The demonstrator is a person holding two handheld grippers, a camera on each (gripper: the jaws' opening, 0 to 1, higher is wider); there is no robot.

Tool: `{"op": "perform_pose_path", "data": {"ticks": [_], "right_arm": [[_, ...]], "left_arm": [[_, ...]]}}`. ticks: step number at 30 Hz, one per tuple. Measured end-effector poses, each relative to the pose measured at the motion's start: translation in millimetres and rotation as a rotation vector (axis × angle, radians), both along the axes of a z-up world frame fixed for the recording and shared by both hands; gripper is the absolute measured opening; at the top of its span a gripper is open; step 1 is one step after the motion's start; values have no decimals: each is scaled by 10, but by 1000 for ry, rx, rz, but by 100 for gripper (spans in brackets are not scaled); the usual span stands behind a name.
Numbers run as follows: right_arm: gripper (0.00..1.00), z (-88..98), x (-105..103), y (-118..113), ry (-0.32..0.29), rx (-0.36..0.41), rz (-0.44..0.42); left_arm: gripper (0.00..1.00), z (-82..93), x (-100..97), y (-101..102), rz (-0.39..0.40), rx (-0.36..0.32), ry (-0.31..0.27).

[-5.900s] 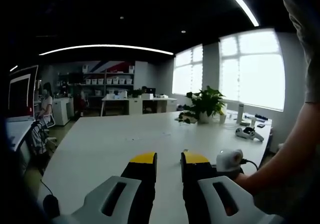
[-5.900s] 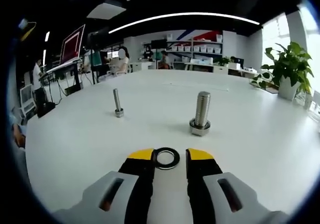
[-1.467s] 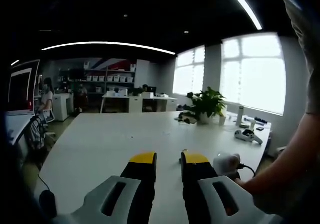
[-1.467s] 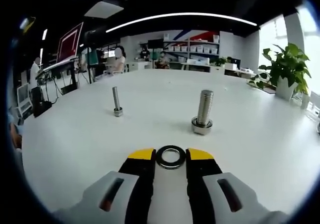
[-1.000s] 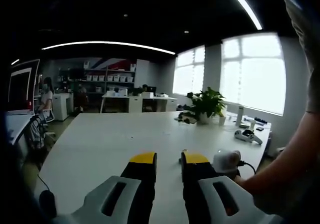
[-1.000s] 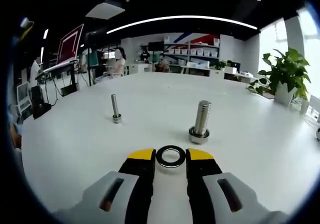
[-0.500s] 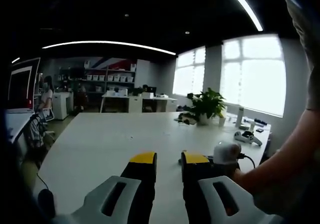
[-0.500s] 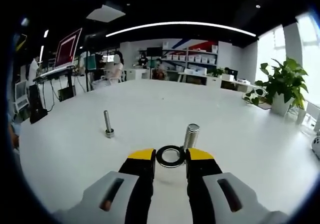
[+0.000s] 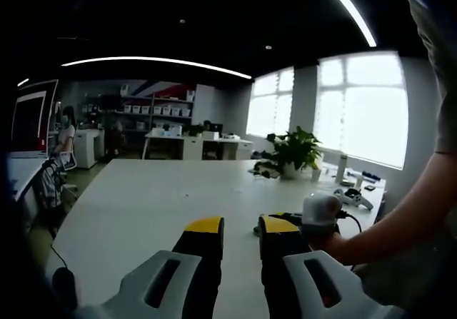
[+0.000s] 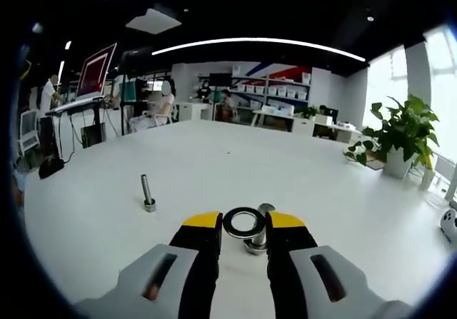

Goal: Place the washer onto the threaded stud by aligning its center hole with the stud, sliding it down to the base, and recovering from edge contact or off-axis alignment until the washer reaches the visible bottom stop.

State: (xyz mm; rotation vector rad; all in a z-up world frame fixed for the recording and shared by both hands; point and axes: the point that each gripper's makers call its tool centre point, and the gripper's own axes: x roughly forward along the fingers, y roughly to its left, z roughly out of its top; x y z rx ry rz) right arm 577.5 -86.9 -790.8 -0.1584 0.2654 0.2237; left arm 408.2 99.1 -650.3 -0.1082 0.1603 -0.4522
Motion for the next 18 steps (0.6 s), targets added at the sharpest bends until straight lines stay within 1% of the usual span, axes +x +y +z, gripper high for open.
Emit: {"op": "perform_pose_path", "data": {"ticks": [5,11,18], "right_arm": [[26,57,73,-49,-16,0,-10],[26,22,200,-159,-14,-1,-33],[26,2,288,-158,-8,-7,-25]], "left_arm": [[17,-5,0,1,0,-2,1],[18,-18,1,5,2,-2,4],[18,-26,0,7,1,-5,10]]}}
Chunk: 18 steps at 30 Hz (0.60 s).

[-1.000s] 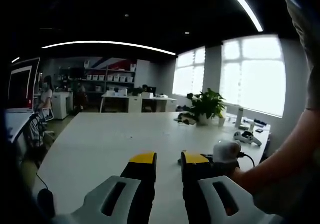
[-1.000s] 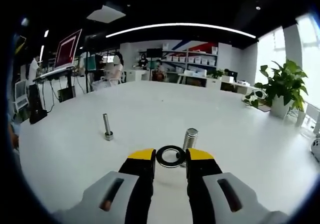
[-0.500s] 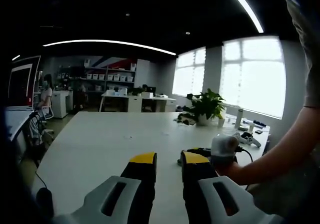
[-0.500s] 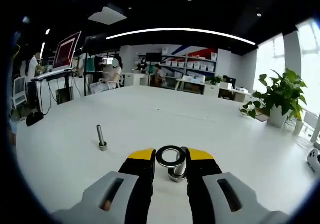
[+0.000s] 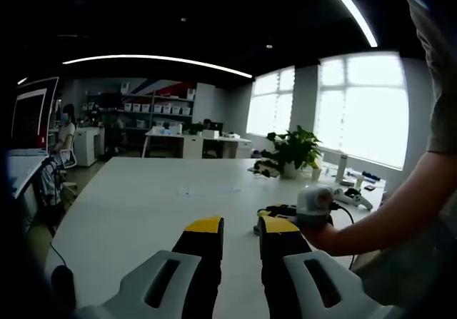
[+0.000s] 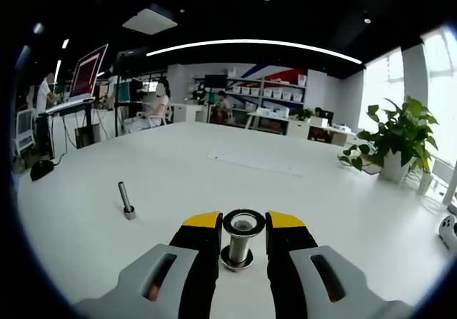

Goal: Place the washer onto the threaded stud by aligning its center hole with the stud, sliding it down to the base, and recovering from edge contact or off-axis alignment until the washer reaches the visible bottom stop.

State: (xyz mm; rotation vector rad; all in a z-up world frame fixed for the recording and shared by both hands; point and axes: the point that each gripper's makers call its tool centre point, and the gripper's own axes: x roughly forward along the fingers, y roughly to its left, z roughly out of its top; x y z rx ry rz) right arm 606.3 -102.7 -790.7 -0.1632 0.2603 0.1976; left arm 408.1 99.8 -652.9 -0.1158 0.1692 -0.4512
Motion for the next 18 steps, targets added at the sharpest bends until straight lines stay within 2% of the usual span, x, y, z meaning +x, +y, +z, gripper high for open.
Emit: {"op": "perform_pose_path", "data": {"ticks": [3,5,6,18], "right_arm": [[16,-5,1,3,5,-10,7],[18,-20,4,27,9,4,14],[18,-75,-1,38,29,-18,18],[20,-79,-65,49,26,1,23]], "left_arm": [[18,-4,-2,2,0,1,2],[18,-3,-1,8,2,2,1],[18,-4,-1,10,3,1,1],[18,-4,1,19,7,7,-1]]}}
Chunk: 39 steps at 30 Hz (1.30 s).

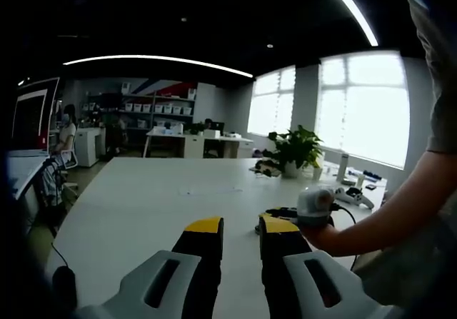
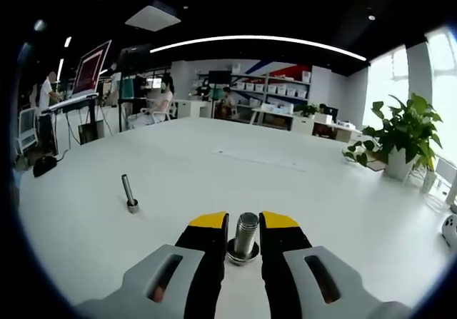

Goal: Place the washer onto the threaded stud by aligning its center hole with the stud, sliding it down to the base, and recovering from edge contact or off-axis alignment until the washer reaches the visible bottom stop.

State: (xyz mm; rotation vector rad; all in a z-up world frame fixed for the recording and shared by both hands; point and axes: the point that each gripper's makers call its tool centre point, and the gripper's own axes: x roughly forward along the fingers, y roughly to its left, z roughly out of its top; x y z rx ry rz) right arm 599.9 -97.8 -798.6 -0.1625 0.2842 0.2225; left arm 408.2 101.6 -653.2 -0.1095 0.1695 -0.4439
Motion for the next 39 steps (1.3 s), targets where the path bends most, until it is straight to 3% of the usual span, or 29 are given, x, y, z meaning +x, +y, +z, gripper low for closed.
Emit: {"op": "perform_pose_path", "data": {"ticks": [19,39], "right_arm": [[23,217,-317,-160,-1,29,-31],[27,793,-818,-463,-29,96,-93]], "left_arm": [[20,-7,50,98,44,1,3],[20,43,47,122,50,44,-31]]}}
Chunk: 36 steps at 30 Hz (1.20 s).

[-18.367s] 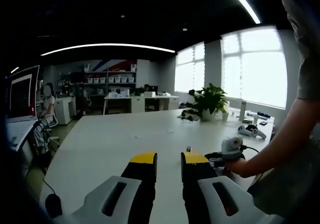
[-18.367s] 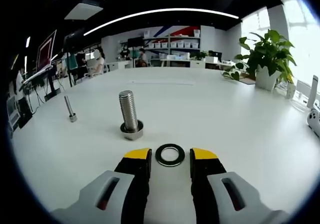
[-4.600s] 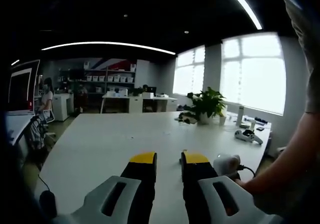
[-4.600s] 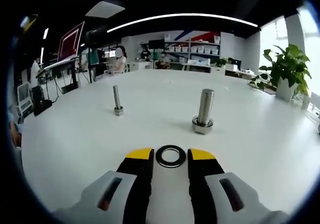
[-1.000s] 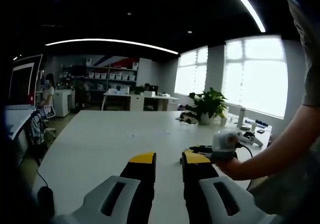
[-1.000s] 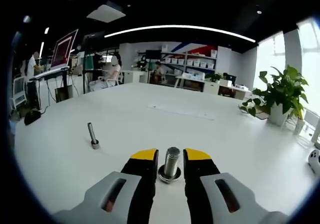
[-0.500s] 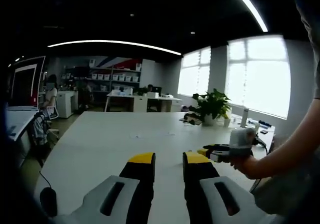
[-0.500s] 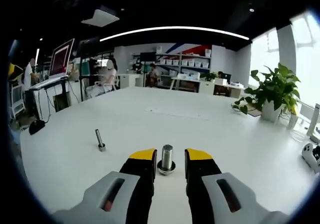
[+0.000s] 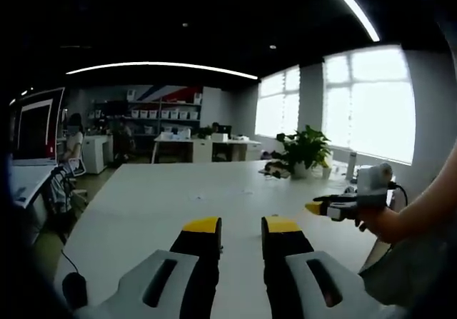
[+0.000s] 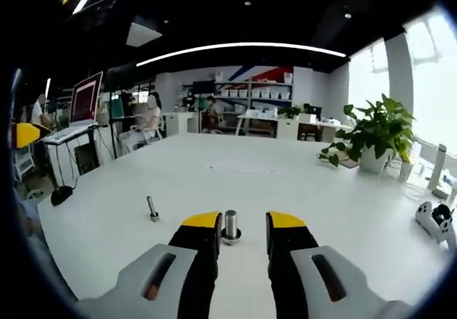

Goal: Place the washer onto the threaded stud by aligning its center hole with the stud, sliding it down to the base, and recovering from edge contact or off-axis alignment until the washer reaches the visible bottom stop.

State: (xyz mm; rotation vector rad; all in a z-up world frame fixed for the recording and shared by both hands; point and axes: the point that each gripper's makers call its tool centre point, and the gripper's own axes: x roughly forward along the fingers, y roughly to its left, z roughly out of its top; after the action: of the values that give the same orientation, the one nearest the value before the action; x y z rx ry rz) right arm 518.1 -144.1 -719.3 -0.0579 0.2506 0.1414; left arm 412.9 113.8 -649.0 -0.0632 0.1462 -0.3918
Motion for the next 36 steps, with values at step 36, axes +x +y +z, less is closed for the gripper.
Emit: {"op": "perform_pose_path", "data": {"ticks": [36], "right_arm": [[32,797,-512,-43,-97,4,125]], "left_arm": [[20,97,47,329,119,-23,-31]]}}
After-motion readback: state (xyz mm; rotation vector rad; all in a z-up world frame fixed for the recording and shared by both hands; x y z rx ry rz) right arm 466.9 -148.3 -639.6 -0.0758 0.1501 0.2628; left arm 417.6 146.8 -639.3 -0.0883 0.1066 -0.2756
